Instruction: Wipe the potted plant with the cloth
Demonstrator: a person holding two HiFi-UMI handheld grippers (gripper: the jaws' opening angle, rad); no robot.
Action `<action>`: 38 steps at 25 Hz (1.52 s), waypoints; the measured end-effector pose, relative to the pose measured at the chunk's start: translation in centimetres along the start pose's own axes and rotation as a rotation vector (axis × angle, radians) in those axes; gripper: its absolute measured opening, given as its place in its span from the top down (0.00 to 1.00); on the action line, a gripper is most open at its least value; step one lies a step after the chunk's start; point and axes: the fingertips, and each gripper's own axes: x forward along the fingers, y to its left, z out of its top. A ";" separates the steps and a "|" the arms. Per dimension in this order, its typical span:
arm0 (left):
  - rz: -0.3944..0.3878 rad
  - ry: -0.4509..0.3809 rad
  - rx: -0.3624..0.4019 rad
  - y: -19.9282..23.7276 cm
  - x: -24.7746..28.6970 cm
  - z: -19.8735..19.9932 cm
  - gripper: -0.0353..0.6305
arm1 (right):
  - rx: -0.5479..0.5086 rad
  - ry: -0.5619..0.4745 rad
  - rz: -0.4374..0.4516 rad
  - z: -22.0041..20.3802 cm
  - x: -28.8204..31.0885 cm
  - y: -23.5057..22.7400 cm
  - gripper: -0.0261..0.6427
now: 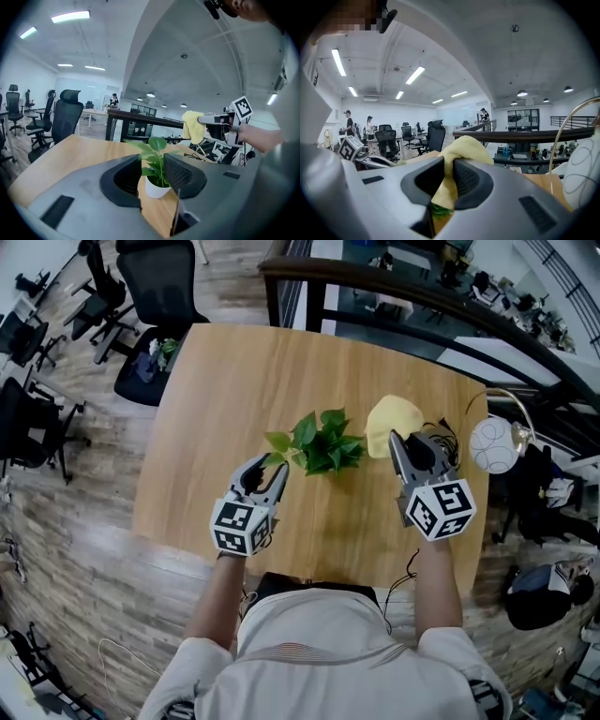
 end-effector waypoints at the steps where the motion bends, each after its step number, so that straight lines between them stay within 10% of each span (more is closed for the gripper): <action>1: -0.003 0.001 0.008 -0.2 -0.5 0.4 0.73 | 0.002 -0.005 -0.004 0.2 -0.6 0.4 0.81; 24: -0.037 -0.296 0.112 -4.1 -9.0 14.2 0.88 | 0.041 -0.131 -0.040 3.3 -7.0 5.9 0.81; 38: -0.049 -0.303 0.120 -6.3 -8.6 14.6 0.88 | 0.022 -0.146 -0.036 3.9 -8.1 6.1 0.82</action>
